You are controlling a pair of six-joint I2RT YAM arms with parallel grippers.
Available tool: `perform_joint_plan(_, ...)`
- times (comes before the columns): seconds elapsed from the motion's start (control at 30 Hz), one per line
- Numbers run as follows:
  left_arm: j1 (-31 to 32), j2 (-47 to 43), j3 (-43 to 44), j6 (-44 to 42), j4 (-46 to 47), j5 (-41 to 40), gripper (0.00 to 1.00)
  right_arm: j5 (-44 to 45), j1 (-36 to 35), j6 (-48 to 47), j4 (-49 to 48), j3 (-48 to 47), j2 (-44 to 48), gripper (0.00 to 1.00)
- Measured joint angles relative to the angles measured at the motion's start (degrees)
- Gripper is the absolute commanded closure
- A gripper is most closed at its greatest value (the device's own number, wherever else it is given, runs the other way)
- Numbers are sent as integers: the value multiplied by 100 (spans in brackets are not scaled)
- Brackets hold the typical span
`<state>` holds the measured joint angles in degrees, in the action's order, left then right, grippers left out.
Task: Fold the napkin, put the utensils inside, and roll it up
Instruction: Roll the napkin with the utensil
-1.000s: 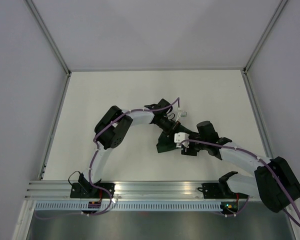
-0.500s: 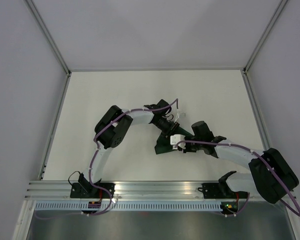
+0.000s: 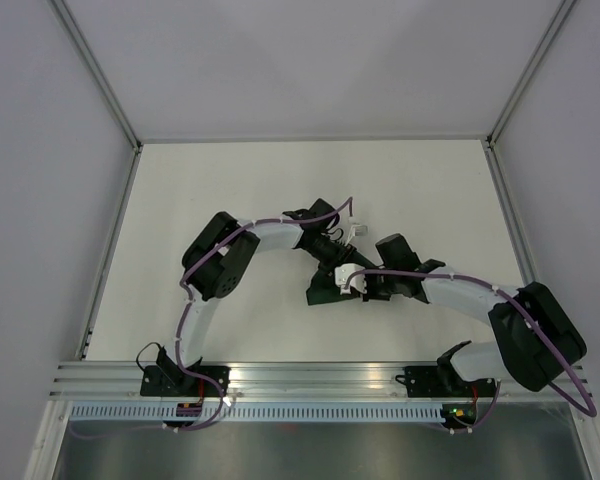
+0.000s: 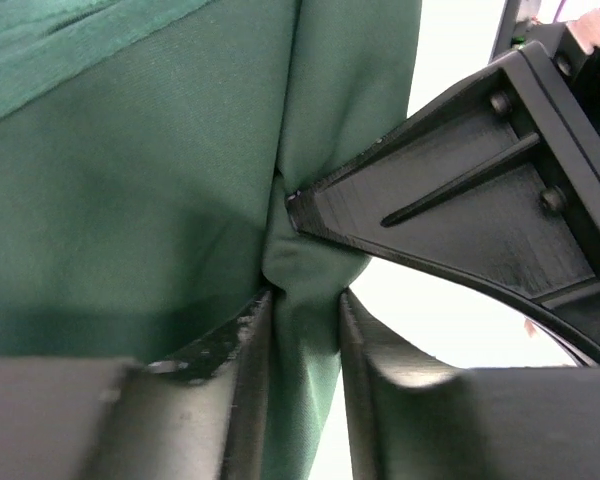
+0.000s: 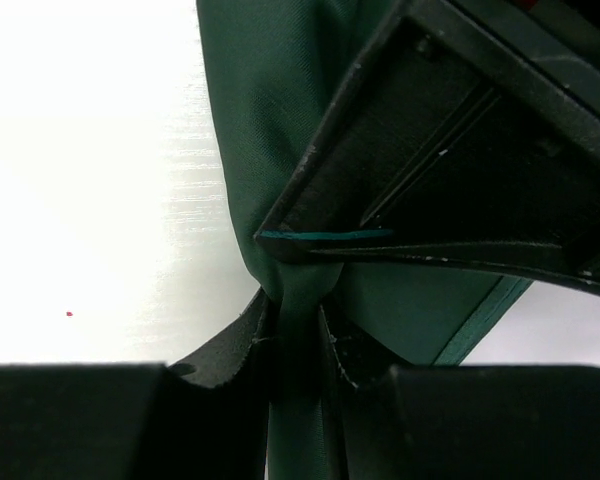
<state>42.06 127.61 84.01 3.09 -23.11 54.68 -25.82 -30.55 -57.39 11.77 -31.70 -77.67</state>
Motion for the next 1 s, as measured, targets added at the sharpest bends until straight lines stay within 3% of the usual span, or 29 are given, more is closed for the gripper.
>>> perform_joint_plan(0.27,-28,-546,-546,61,339,-645,57,-70,-2,-15,168,-264,-256,87)
perform_joint_plan(0.33,-55,-656,-638,76,365,-798,49,-70,0,-31,190,-297,-286,87)
perform_joint_plan(0.63,-280,-1257,-1211,251,734,-1427,48,-90,9,-96,389,-533,-492,89)
perform_joint_plan(1.0,-573,-2800,-2647,640,2028,-2470,51,-758,448,-398,1934,-1939,-1657,89)
